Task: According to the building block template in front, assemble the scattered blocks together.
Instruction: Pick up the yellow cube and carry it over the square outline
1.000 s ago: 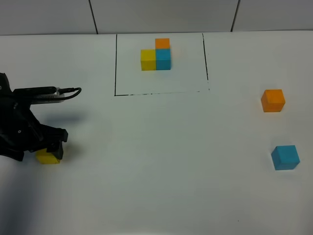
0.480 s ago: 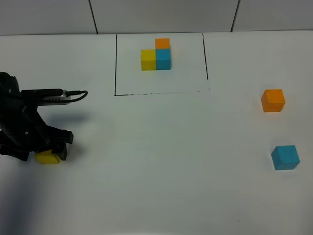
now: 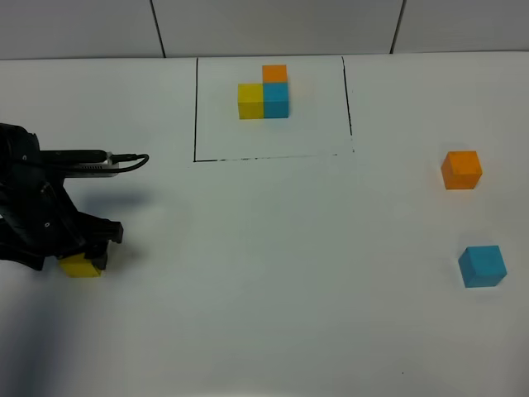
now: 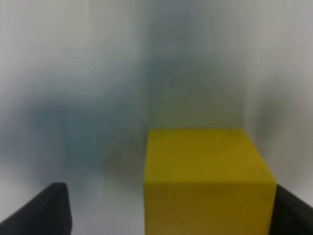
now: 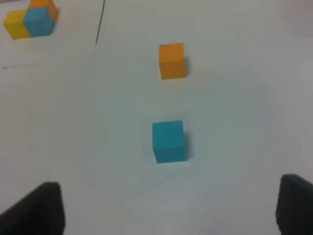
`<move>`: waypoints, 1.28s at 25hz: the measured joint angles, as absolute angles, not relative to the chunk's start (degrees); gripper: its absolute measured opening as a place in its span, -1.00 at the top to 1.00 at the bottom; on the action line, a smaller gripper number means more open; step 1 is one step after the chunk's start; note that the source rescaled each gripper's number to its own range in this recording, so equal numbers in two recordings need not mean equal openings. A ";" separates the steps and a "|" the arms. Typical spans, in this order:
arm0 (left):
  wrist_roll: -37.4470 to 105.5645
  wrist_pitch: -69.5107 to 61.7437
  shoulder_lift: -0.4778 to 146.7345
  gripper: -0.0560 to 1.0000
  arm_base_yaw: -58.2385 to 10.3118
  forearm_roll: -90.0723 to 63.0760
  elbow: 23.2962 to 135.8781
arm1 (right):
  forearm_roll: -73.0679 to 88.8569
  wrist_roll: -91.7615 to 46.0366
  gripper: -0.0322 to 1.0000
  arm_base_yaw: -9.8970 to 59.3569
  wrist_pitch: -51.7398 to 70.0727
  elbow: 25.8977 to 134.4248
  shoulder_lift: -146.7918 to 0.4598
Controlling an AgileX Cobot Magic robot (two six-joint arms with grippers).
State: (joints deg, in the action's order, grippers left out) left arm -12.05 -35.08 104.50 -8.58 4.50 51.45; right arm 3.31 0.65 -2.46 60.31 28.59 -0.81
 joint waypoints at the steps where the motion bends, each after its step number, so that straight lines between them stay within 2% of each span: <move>1: -12.05 -35.07 104.50 -0.42 -8.58 4.46 51.45 | 3.31 0.65 -0.52 -2.46 60.31 28.59 -0.81; 3: -12.11 -35.07 104.50 0.04 -8.58 4.44 51.45 | 3.31 0.65 -0.52 -2.46 60.31 28.59 -0.81; 5: -12.15 -35.02 104.50 0.79 -8.58 4.39 51.45 | 3.31 0.65 -0.52 -2.46 60.31 28.59 -0.81; 6: -12.15 -35.07 104.50 0.89 -8.58 4.39 51.45 | 3.31 0.65 -0.52 -2.46 60.31 28.59 -0.81; 12: -7.85 -37.54 104.50 0.89 -8.58 4.50 52.48 | 3.36 0.65 -0.52 -2.46 60.31 28.59 -0.81; 20: 6.84 -44.98 104.54 0.89 -11.23 5.61 58.67 | 3.44 0.65 -0.52 -2.46 60.31 28.57 -0.81; 32: 26.91 -49.35 111.33 0.89 -29.41 6.16 72.98 | 3.64 0.66 -0.52 -2.46 60.31 28.57 -0.81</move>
